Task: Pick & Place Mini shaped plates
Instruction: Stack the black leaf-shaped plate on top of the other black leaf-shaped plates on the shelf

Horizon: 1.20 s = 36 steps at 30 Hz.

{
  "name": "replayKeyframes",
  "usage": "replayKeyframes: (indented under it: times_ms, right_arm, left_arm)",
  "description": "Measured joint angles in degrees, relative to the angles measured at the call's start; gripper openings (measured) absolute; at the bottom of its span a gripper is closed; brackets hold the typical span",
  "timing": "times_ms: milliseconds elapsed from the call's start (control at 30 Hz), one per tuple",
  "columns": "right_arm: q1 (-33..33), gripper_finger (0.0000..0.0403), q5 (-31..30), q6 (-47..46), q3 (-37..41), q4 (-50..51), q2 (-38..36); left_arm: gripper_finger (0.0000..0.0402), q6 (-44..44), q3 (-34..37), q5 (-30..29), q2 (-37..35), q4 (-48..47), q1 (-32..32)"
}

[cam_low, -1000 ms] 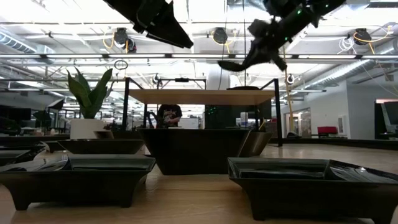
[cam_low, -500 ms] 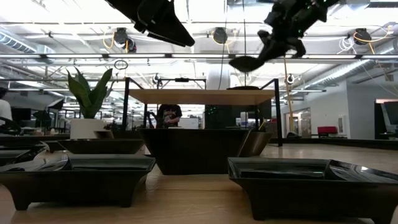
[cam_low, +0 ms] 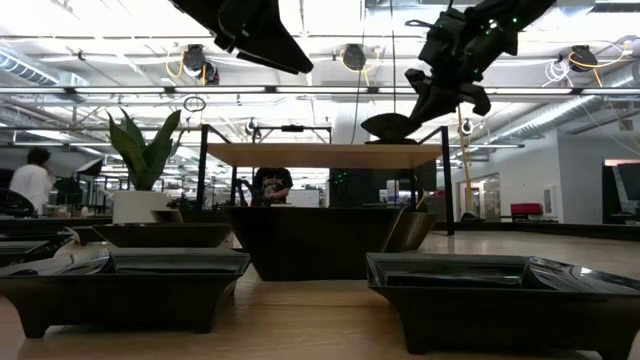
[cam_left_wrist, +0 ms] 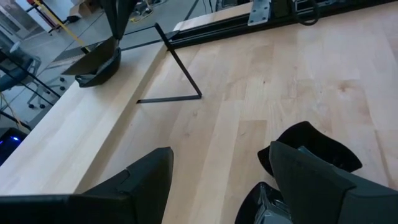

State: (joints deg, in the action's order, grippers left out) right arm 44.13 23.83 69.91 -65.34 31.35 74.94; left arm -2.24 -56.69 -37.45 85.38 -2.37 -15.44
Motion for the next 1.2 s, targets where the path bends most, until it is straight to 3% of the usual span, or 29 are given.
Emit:
replayKeyframes:
  times_ms: [233, 667, 867, 1067, 1200]
  right_arm:
    - [0.0, 0.0, -5.7, -0.1, 2.6, -4.6, 0.0]
    - [-1.3, 0.0001, -6.0, -3.3, 2.9, -4.8, 0.0]
    - [-1.3, 0.0024, -6.4, -4.6, 2.9, -5.6, 0.0]
    - [-1.4, 0.0055, -15.3, -6.4, 2.9, -6.7, 0.0]
    - [-1.4, 0.007, -16.5, -6.3, 2.9, -6.7, -0.1]
  left_arm:
    - [0.0269, 0.9, 0.0, 0.0, 0.0, 0.0, 0.0]
    - [0.0269, 1.0, 0.0, 0.0, 0.0, 0.0, 0.0]
    - [0.0269, 1.0, 0.0, 0.0, 0.0, 0.0, 0.0]
    - [0.0269, 1.0, 0.0, 0.1, 0.0, 0.0, 0.0]
    - [0.0269, 1.0, 0.0, 0.1, 0.0, 0.0, 0.0]
